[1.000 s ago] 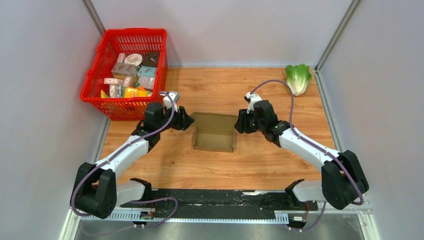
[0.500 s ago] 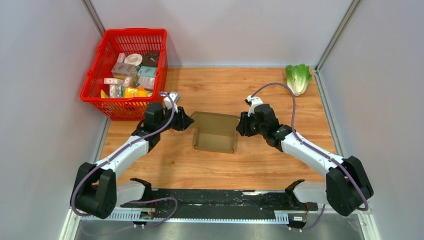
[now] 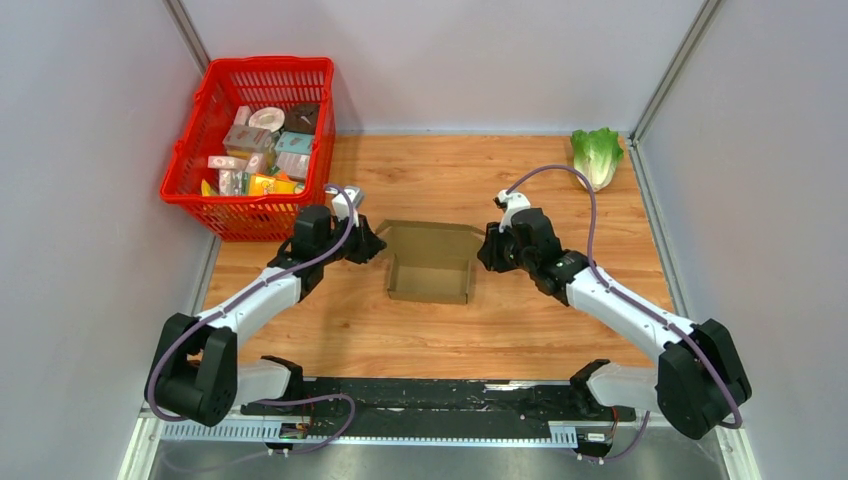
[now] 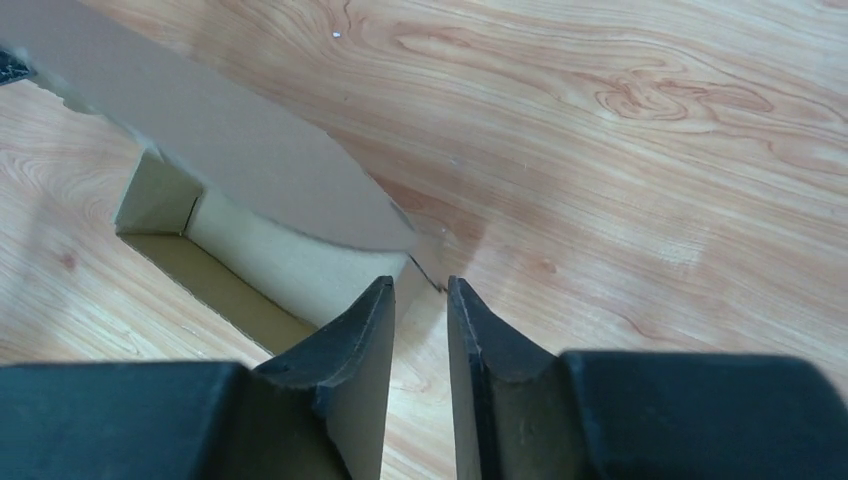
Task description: Fold the paper box
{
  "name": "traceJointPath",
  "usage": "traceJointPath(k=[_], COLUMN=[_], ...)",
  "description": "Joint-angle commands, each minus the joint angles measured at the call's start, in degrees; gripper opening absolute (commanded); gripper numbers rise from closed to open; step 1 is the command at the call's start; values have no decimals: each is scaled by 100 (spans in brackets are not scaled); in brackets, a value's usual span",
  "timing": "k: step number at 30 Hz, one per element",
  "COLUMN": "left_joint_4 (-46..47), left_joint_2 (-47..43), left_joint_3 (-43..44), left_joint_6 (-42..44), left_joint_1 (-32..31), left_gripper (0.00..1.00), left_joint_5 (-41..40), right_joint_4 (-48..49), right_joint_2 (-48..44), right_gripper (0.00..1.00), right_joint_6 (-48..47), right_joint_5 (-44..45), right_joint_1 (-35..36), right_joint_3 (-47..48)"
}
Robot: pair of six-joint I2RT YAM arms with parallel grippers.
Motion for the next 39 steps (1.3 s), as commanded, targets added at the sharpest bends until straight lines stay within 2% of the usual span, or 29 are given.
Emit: traceJointPath(k=[1,5,8,10,12,14,16,20,21,23,28,32,39], left_joint_4=[74,65,65,-57,-154,-207,-269,-286,-321,-374,-401,-392,-287], left_joint_2=[-150,-203,-273,-326,-343,-352,-344,-387,-396,-423,-396,-317,-54], left_joint_3=[101,101,66,83,92,119,136,154,154,180,233,294,418], left_joint_6=[60,7,33,103,156,227,262,306,315,315,297,297,201], left_joint_1=[13,5,5,5,5,5,5,5,5,5,5,5,5], left_gripper=[15,11,11,11,11,12,12,17,18,21,29,30,26], left_joint_5=[93,189,198,119,93,84,102,190,172,146,154,181,295], right_joint_4=[53,193,343,194,-25,17,298,658,642,493,-17,-395,61], right_joint_2=[-280,-245,-131,-52,53,150,273,799,1114,1406,2590,2954,3007], right_gripper=[26,19,19,20,34,48,56,63,64,64,65,66,63], right_joint_6=[-16,1,-34,-34,62,36,-138,-753,-885,-1342,-1862,-2283,-2328], right_joint_5=[167,26,-44,271,1033,1037,670,-420,-1075,-1309,-3127,-3410,-3656], right_joint_1=[31,49,93,102,67,-21,-214,-522,-653,-803,-1462,-1639,-1639], right_joint_3=[15,-29,-3,137,252,357,436,1049,1226,1578,2694,2871,2643])
